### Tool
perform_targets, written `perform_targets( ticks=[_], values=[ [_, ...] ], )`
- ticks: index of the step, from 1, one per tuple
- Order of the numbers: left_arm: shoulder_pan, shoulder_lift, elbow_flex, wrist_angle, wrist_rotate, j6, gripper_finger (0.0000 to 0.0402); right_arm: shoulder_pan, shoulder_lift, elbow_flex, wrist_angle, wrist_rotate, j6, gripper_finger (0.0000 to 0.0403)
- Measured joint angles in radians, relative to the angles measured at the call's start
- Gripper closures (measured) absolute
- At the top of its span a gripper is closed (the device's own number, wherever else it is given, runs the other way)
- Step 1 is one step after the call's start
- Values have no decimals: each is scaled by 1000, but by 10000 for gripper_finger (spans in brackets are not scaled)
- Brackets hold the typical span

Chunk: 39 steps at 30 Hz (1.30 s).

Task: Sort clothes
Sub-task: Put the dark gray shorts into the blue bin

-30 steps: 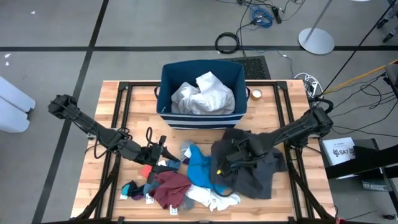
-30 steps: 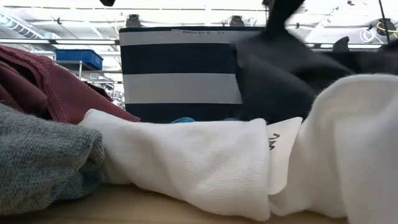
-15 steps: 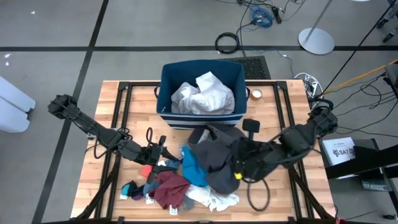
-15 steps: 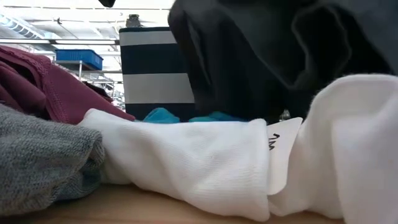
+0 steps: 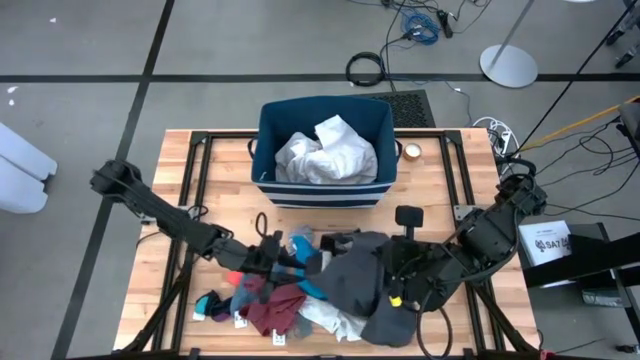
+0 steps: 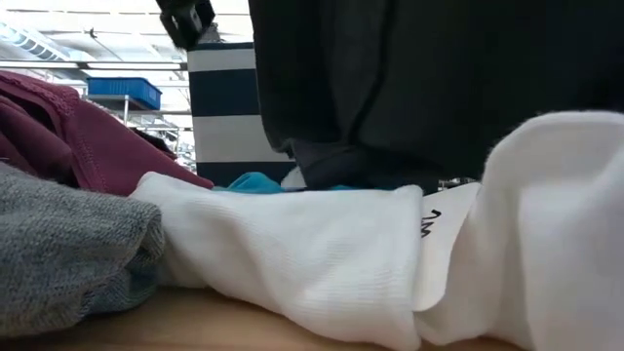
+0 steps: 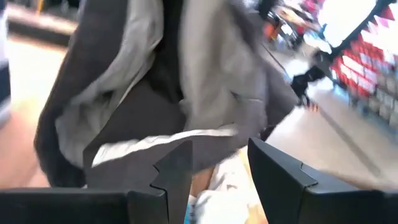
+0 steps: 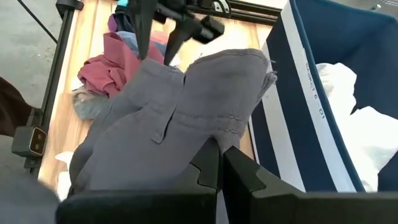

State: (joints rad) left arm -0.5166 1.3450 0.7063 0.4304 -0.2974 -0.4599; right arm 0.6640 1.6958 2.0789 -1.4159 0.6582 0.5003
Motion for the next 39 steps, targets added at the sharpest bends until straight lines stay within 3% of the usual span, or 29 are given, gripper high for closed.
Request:
perform_targets(
  ticks=[2, 7, 14, 18, 28, 33, 39],
  values=[
    [0, 28, 0, 31, 5, -15, 237, -1, 0, 0, -2, -3, 2, 403],
    [-12, 37, 0, 28, 105, 247, 237, -1, 0, 0, -8, -5, 4, 403],
    [-10, 37, 0, 32, 84, 418, 237, -1, 0, 0, -7, -8, 12, 403],
    [7, 37, 0, 40, 20, 424, 237, -6, 0, 0, 6, -7, 12, 403],
    [21, 56, 2, 142, 193, 390, 237, -86, 33, 0, 18, -16, -3, 403],
    [27, 56, 2, 70, 96, 387, 237, -116, 45, 0, 60, -56, -52, 403],
    [56, 56, 2, 46, 101, 325, 237, -141, 47, 0, 115, -60, -79, 403]
  ],
)
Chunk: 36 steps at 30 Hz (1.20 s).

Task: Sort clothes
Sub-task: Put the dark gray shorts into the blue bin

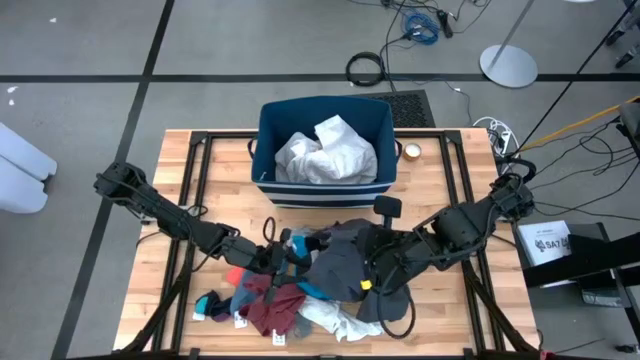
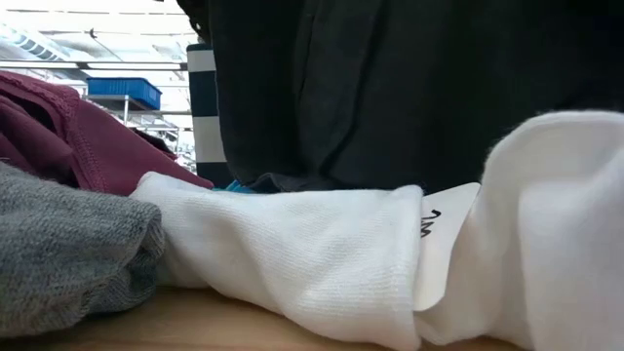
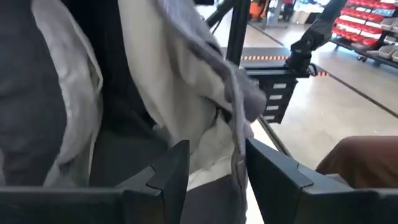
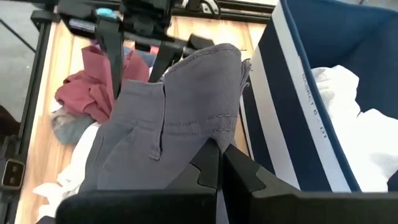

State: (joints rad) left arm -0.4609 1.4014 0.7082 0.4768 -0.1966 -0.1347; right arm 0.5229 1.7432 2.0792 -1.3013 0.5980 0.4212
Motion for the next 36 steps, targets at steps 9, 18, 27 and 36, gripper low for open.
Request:
perform_targets(
  ticks=[9, 18, 27, 36],
  values=[
    [14, 0, 3, 38, 196, -78, 287, -54, 7, 0, 0, -31, 9, 403],
    [9, 0, 82, 35, 223, 1, 393, -65, 11, 1, -10, -112, -38, 389],
    [9, 0, 152, 36, 226, 67, 393, -73, 7, 9, -57, -19, -183, 268],
    [64, 0, 210, 38, 174, 90, 394, -80, 1, 110, -23, -230, 59, 169]
  ],
)
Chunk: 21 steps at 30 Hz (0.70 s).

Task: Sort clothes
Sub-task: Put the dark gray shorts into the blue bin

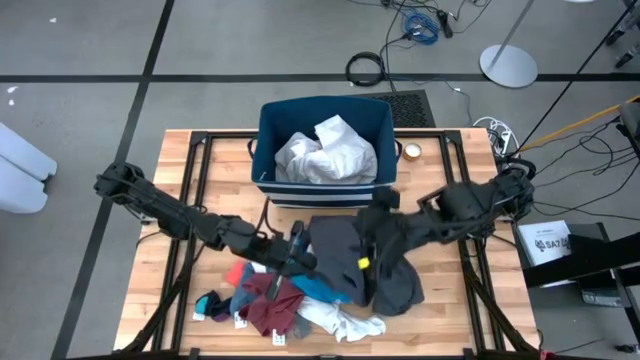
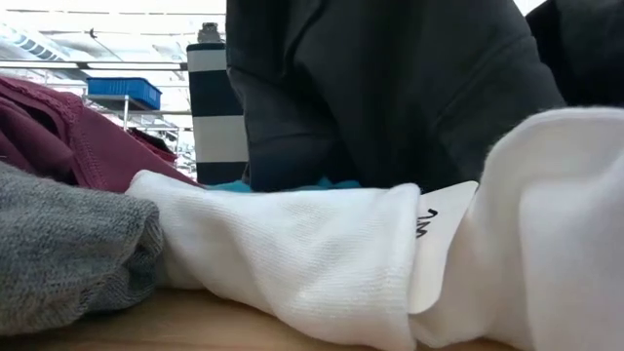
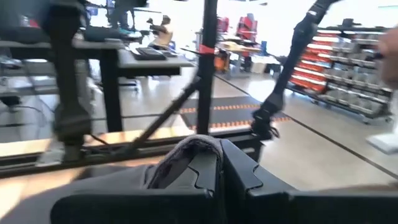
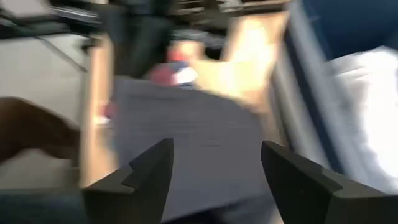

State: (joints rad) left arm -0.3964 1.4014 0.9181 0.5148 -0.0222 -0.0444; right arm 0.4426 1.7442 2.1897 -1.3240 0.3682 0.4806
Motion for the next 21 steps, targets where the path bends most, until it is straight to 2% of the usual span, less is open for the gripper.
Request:
perform_targets(
  ticks=[2, 9, 16, 21],
  values=[
    [19, 0, 6, 0, -1, 0, 394, 38, 12, -25, 20, 24, 61, 166],
    [66, 0, 13, -1, 18, -1, 394, 188, 57, -168, 108, 367, 173, 181],
    [70, 0, 13, -8, 21, -2, 394, 174, 111, -210, 312, 395, 95, 183],
    [68, 0, 13, -4, 22, -27, 394, 135, 140, -209, 277, 385, 125, 183]
  ],
)
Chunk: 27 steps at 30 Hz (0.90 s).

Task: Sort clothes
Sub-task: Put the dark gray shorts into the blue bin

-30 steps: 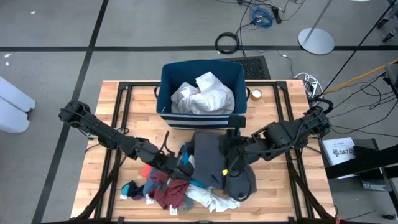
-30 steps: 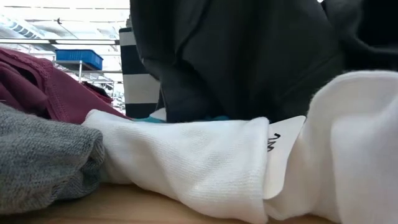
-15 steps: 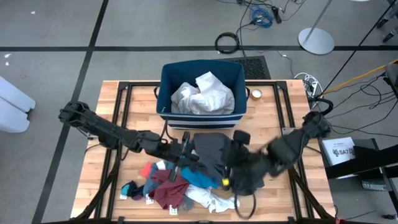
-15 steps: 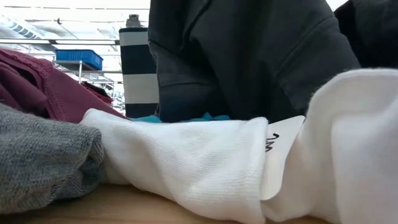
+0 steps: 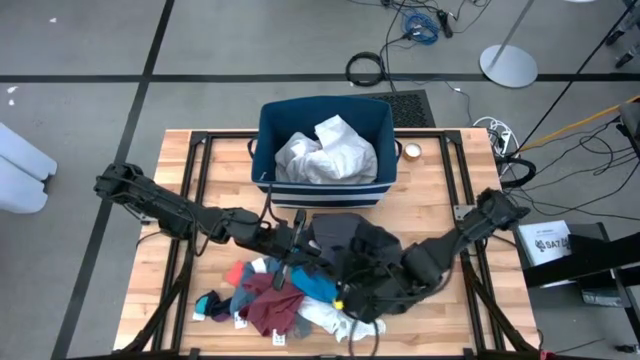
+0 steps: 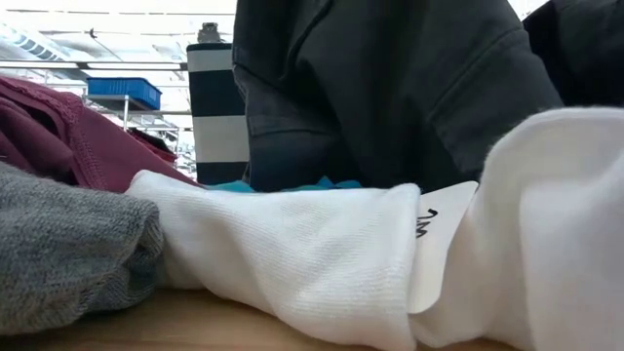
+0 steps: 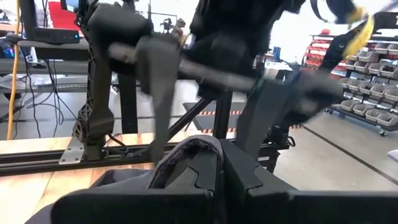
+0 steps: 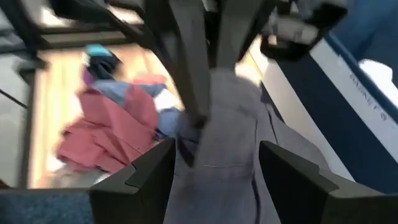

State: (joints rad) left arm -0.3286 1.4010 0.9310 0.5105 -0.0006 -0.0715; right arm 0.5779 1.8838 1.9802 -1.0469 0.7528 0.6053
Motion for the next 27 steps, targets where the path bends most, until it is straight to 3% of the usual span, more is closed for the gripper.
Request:
perform_targets(
  ticks=[6, 9, 12, 16, 21, 27],
  values=[
    [-1, 0, 0, 2, 0, -1, 394, -16, 32, -1, -13, -24, 11, 188],
    [-1, 0, 0, 0, 10, -1, 390, -16, 31, -1, -23, -22, 11, 214],
    [-1, 0, 0, 1, 12, -1, 364, -16, 23, 0, -38, -35, 12, 273],
    [-1, 0, 0, -11, 24, 2, 309, -17, 16, 0, -95, -83, 10, 383],
    [11, -29, 0, -58, 26, 2, 248, -11, -23, 0, -167, -111, 44, 399],
    [29, -147, 0, -96, 26, 42, 222, 38, -136, 68, -266, -1, 6, 401]
  ],
)
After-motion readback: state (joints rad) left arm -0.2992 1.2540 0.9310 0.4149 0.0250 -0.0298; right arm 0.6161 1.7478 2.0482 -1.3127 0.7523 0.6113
